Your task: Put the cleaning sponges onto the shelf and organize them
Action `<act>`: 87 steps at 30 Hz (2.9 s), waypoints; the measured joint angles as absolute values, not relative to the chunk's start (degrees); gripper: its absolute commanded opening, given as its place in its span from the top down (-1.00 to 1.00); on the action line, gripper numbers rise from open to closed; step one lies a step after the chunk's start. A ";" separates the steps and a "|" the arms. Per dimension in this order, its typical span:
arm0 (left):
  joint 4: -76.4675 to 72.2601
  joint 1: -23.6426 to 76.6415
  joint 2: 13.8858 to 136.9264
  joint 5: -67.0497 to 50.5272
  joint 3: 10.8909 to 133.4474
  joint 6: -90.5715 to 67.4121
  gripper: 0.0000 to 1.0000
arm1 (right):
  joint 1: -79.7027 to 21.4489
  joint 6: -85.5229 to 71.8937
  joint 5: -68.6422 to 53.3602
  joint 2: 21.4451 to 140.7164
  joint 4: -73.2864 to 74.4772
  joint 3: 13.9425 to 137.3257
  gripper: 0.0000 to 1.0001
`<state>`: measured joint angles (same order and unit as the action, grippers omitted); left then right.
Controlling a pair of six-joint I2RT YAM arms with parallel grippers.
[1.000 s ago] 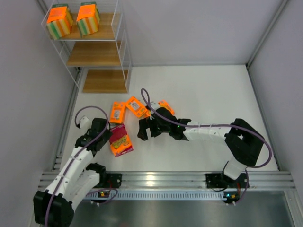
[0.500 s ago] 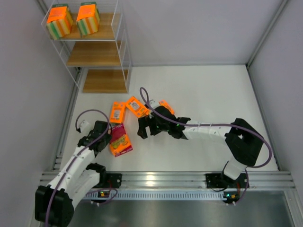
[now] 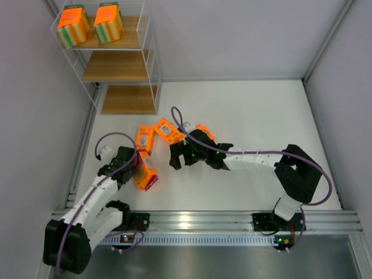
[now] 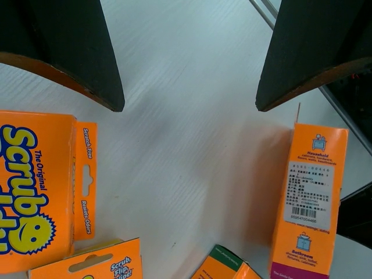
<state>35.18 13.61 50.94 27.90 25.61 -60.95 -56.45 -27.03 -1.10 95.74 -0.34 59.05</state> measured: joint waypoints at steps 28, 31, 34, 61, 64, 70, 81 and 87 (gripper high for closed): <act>35.51 13.61 48.51 16.99 29.47 -48.16 0.45 | -56.01 -31.31 -14.96 108.22 -8.01 63.29 -0.91; 35.09 13.63 47.03 16.14 29.41 -47.59 0.39 | -56.01 -32.27 -14.66 109.38 -7.75 64.84 -0.85; 33.85 13.65 47.44 15.27 28.80 -47.40 0.37 | -56.01 -33.23 -14.04 109.82 -7.68 66.87 -0.78; 32.77 13.65 41.74 18.33 23.73 -51.79 0.49 | -55.96 -34.11 -12.10 111.24 -6.26 70.17 -0.79; 33.17 13.65 41.47 18.17 23.73 -52.64 0.49 | -55.96 -34.09 -12.08 111.24 -5.87 70.17 -0.81; 34.61 13.65 39.57 15.90 23.75 -52.95 0.53 | -55.88 -34.02 -12.03 111.24 -4.60 70.19 -0.83; 36.45 13.65 37.95 13.72 22.81 -56.42 0.57 | -55.20 -33.56 -11.84 111.24 -3.29 70.19 -0.84; 37.15 13.65 38.30 12.32 22.83 -56.82 0.58 | -55.18 -33.23 -11.84 111.28 -2.76 70.48 -0.84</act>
<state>37.15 13.65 38.30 12.32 22.83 -56.82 -55.18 -33.23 -11.84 111.28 -2.76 70.48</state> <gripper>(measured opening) 0.213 0.923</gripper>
